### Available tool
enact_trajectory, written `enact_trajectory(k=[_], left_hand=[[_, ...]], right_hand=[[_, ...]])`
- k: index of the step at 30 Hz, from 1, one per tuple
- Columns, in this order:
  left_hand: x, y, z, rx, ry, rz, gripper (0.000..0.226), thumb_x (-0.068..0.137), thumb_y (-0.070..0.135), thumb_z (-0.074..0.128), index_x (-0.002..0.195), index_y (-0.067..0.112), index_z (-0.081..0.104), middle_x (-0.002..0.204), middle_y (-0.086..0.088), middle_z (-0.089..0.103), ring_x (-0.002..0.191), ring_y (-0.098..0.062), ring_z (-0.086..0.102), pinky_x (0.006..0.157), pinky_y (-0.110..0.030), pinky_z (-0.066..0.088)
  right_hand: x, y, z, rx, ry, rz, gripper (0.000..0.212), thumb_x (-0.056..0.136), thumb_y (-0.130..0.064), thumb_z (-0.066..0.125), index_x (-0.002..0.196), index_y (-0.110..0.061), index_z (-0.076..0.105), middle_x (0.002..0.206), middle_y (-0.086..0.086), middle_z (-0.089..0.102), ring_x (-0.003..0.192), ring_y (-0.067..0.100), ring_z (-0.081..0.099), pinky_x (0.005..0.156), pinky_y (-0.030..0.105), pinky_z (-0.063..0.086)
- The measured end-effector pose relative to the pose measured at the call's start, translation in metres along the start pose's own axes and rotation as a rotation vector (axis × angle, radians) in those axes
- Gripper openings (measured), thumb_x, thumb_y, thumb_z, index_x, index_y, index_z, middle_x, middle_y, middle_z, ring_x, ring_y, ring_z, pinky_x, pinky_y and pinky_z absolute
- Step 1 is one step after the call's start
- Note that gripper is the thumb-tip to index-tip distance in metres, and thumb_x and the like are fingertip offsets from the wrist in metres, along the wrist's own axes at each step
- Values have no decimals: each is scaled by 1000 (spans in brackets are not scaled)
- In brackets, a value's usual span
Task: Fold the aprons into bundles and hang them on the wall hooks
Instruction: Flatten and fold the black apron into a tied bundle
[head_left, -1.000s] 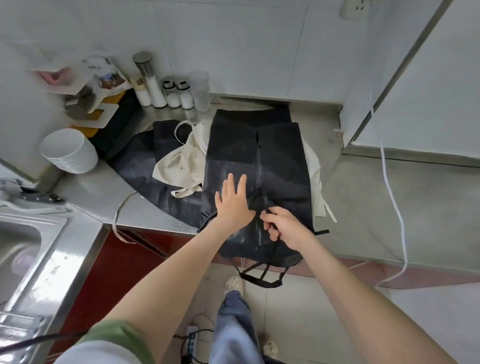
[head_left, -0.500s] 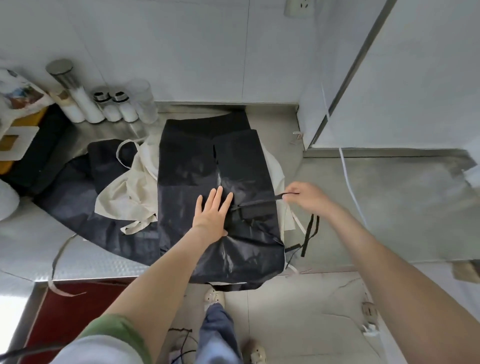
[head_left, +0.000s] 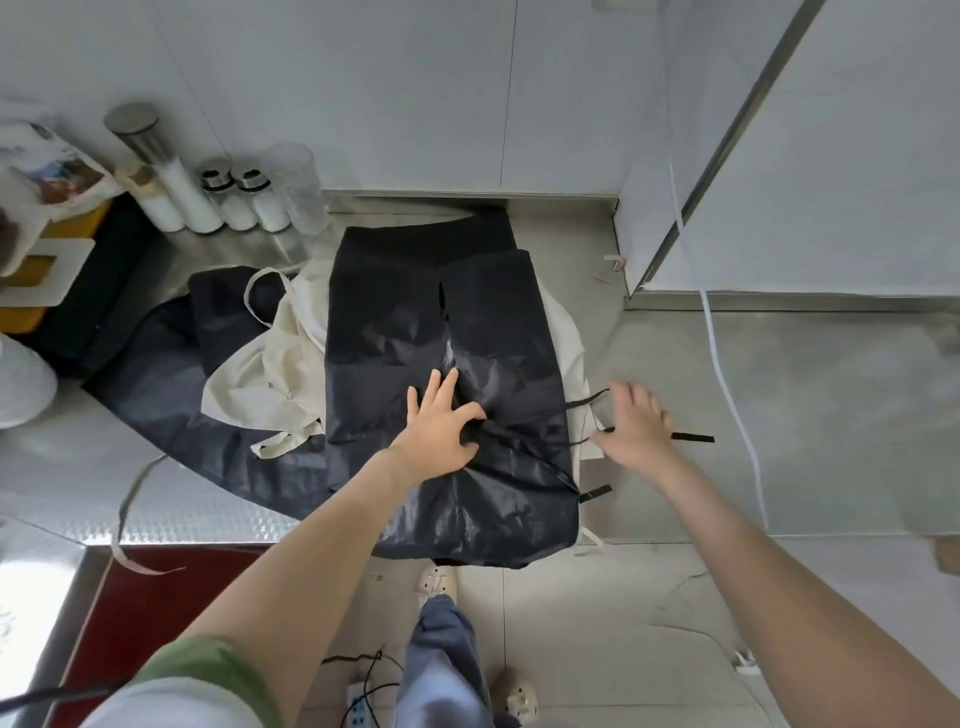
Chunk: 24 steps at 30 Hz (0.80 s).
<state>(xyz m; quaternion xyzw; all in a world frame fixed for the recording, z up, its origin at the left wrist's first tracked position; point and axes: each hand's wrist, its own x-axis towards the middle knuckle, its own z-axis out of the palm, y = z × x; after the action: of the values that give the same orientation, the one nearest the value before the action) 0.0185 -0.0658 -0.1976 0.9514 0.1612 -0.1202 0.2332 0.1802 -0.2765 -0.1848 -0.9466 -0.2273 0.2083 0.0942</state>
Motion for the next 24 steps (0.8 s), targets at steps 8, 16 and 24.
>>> enact_trajectory(k=[8, 16, 24], left_hand=[[-21, -18, -6, 304, 31, 148, 57, 93, 13, 44, 143, 40, 40, 160, -5, -19, 146, -27, -20, 116, -52, -12], [-38, -20, 5, 706, 22, 107, 82, 91, 8, 42, 153, 31, -6, 157, -11, -28, 145, -31, -22, 116, -53, -9], [-78, -11, 23, -135, 614, -382, 43, 86, 4, 53, 129, 4, 45, 133, -17, 43, 120, -36, 41, 101, -45, 33]], right_hand=[[-31, -40, 35, -71, -90, -365, 71, 88, -33, 60, 149, -31, 24, 154, -3, 17, 141, 21, 15, 114, 39, 10], [-49, -37, 56, -177, -24, -386, 67, 93, -27, 54, 150, -25, 20, 150, -2, 22, 139, 20, 20, 112, 37, 14], [-83, -6, 57, 35, -116, -241, 34, 96, -31, 48, 66, -17, 37, 63, -3, 45, 69, 24, 47, 61, 33, 34]])
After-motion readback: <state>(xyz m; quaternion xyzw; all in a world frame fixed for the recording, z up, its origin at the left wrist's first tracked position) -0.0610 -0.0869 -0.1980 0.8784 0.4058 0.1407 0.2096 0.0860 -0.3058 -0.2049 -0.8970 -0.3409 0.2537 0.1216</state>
